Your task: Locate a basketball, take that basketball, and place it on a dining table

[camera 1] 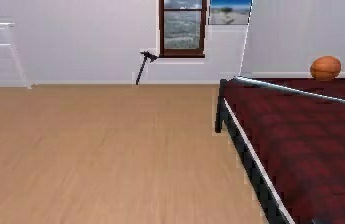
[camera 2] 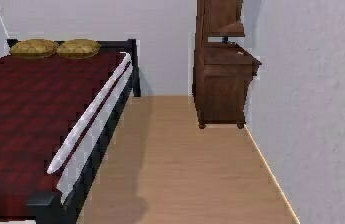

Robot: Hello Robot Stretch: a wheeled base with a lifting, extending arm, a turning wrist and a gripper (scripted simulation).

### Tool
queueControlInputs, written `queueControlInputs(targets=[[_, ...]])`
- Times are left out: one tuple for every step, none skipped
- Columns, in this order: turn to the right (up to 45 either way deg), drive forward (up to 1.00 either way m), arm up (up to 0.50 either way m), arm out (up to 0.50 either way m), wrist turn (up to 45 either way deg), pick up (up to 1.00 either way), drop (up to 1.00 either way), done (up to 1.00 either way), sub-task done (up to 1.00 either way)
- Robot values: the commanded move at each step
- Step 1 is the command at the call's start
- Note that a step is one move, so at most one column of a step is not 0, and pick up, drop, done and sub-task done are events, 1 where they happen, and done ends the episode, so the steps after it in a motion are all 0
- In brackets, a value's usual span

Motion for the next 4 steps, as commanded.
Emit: queueControlInputs(targets=[[-18.0,0.00,0.00,0.00,0.0,0.00,0.00,0.00,0.00],[0.0,1.00,0.00,0.00,0.0,0.00,0.00,0.00,0.00],[0.0,1.00,0.00,0.00,0.0,0.00,0.00,0.00,0.00],[-9.0,0.00,0.00,0.00,0.0,0.00,0.00,0.00,0.00]])
